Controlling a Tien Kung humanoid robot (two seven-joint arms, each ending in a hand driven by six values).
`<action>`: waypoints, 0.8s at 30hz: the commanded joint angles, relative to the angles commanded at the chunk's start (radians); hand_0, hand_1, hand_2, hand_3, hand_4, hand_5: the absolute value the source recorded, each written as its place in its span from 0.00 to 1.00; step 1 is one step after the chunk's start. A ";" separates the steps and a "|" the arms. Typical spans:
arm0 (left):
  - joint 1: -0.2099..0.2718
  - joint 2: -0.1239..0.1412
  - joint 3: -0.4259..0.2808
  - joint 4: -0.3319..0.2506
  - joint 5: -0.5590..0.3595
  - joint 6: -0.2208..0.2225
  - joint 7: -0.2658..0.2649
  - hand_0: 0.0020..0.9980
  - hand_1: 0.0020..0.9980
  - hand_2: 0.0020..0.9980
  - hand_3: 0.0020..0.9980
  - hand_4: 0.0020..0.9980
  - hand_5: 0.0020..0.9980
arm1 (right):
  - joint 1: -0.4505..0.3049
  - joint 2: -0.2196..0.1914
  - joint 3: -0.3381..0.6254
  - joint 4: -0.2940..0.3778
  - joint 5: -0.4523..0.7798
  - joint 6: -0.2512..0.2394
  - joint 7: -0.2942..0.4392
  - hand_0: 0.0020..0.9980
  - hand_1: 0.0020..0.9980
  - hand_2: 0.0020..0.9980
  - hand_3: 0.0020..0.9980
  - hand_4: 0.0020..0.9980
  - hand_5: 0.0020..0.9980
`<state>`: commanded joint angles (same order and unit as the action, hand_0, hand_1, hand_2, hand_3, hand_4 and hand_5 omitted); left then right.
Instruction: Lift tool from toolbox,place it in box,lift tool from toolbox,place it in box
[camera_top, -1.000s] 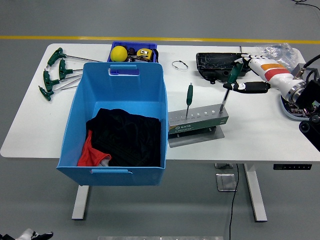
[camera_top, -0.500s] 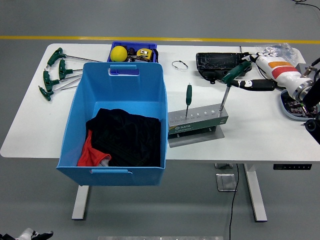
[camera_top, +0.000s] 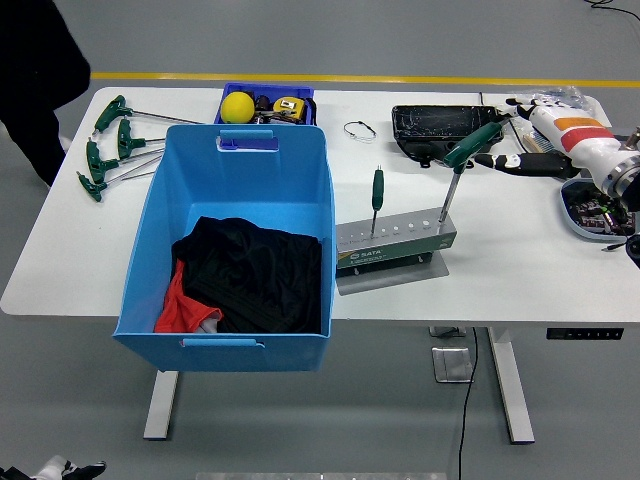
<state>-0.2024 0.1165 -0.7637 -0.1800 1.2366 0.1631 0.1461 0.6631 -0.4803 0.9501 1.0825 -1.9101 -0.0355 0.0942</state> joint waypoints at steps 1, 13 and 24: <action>0.000 0.000 0.000 0.000 0.000 0.000 0.000 0.69 0.66 0.68 0.63 0.66 0.67 | 0.000 0.000 0.001 0.000 0.000 -0.001 0.000 0.97 0.92 0.96 0.80 1.00 0.97; -0.001 0.000 0.008 0.000 -0.005 -0.004 -0.001 0.69 0.66 0.68 0.63 0.66 0.67 | 0.027 0.012 -0.044 -0.014 0.015 -0.003 0.002 0.97 0.91 0.96 0.81 1.00 0.97; -0.003 -0.001 0.009 0.000 -0.008 -0.004 -0.001 0.69 0.66 0.68 0.63 0.66 0.67 | 0.025 0.015 -0.049 -0.020 0.008 0.003 0.000 0.97 0.91 0.95 0.81 1.00 0.97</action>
<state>-0.2054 0.1157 -0.7545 -0.1800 1.2287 0.1596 0.1449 0.6876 -0.4649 0.9013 1.0624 -1.9018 -0.0321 0.0940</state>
